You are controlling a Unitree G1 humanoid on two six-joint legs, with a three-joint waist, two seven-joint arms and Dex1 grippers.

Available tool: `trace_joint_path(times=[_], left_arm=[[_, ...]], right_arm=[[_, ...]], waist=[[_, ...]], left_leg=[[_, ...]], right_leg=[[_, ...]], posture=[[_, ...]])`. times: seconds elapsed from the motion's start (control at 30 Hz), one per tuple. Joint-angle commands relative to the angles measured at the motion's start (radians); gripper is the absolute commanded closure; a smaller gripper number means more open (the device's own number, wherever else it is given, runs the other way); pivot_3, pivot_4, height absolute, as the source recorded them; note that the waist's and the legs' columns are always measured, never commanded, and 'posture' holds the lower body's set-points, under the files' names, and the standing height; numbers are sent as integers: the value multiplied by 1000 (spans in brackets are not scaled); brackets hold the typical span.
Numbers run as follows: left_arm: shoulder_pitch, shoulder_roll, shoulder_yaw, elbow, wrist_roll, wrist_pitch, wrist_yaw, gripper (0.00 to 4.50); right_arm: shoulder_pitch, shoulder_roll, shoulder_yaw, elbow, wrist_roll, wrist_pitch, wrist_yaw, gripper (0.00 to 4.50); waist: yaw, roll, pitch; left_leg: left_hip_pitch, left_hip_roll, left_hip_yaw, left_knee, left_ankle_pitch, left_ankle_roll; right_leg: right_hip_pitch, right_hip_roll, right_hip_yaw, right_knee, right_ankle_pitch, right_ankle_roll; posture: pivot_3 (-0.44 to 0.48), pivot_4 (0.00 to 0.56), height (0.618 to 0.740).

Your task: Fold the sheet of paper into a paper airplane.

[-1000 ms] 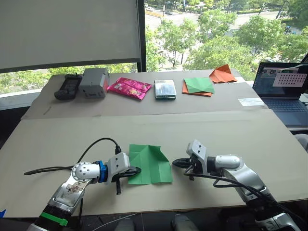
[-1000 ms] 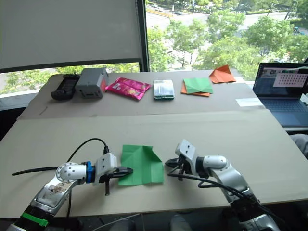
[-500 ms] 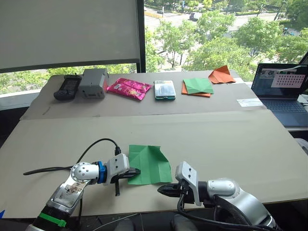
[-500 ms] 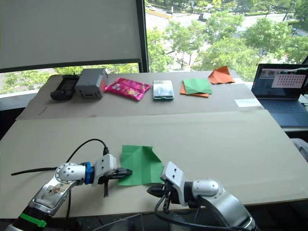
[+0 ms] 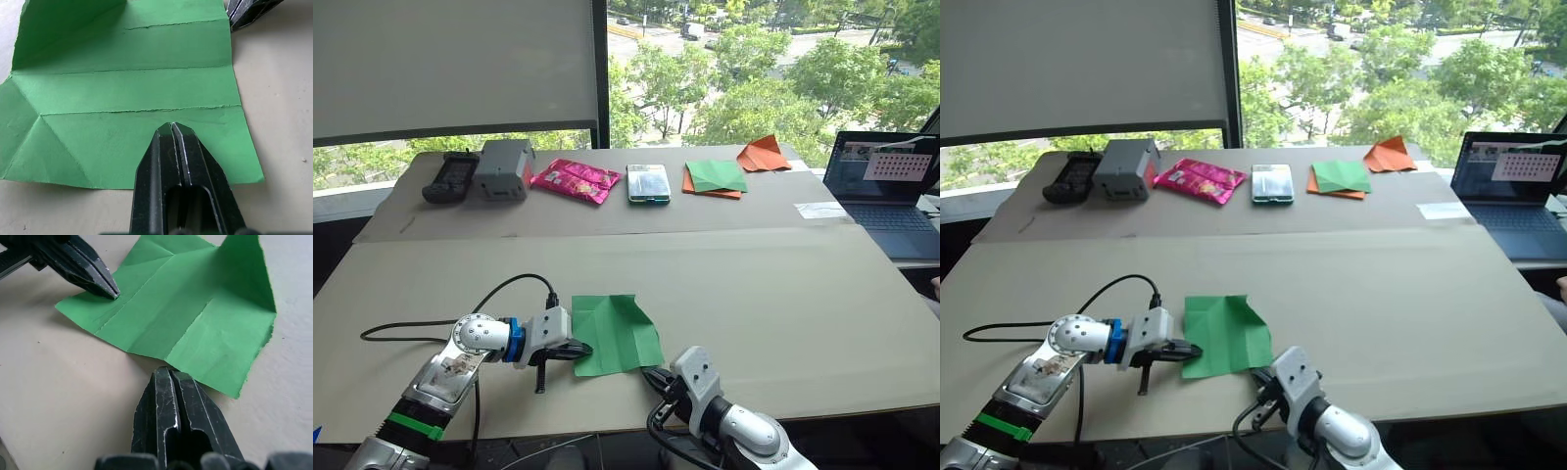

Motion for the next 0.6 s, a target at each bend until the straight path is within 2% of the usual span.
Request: trace_joint_path(times=[0.03, 0.23, 0.6], left_arm=[[-12, 8, -8, 14, 8, 2, -17, 4500], [-35, 1, -10, 39, 14, -9, -22, 4500], [-46, -14, -6, 49, 24, -15, -9, 4500]], right_arm=[[45, 83, -63, 65, 0, -123, -91, 4460], [23, 156, -66, 143, 48, -249, -77, 4460], [-205, 134, -48, 241, 145, -226, 129, 4460]], waist=[[13, -6, 1], [23, -8, 0], [15, 0, 2]], left_leg=[[0, 1, -1, -3, 0, 0], [1, 3, -2, -12, 4, 6], [0, 3, -2, -6, 5, 8]], right_leg=[[0, 0, -1, 0, 0, -1], [-1, 0, -6, 0, -3, -5], [1, 1, -7, 2, -2, -5]], posture=[[0, 150, 740], [0, 150, 740], [0, 150, 740]])
